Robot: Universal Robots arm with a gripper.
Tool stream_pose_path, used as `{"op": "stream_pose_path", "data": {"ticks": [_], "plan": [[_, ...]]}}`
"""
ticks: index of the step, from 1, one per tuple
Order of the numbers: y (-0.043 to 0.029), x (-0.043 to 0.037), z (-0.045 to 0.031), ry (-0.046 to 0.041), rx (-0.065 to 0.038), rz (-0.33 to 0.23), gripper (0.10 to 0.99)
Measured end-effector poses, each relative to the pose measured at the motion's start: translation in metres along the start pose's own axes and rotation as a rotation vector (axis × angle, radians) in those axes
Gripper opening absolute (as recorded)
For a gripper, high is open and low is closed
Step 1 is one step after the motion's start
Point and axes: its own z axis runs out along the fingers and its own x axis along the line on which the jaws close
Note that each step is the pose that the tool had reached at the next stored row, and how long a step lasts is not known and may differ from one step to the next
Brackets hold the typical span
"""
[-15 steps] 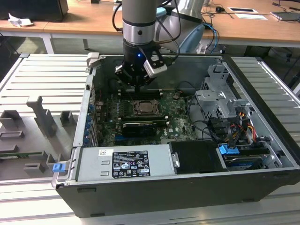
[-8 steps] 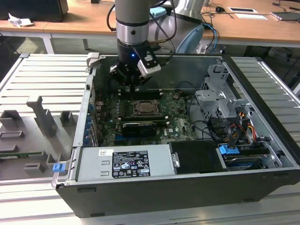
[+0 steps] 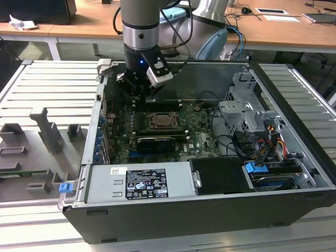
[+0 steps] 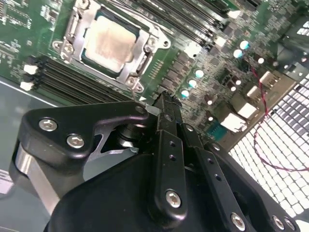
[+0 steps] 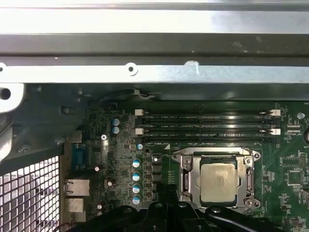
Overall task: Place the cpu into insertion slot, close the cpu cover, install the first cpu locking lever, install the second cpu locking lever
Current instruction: 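Install the first cpu locking lever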
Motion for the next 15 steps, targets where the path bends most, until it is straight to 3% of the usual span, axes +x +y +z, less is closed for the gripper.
{"op": "stream_pose_path", "data": {"ticks": [8, 15], "plan": [[0.0018, 0.015, 0.0006, 0.0, -0.001, 0.0, 0.106], [0.0173, 0.0173, 0.0033, 0.0, -0.001, 0.0, 0.106]]}}
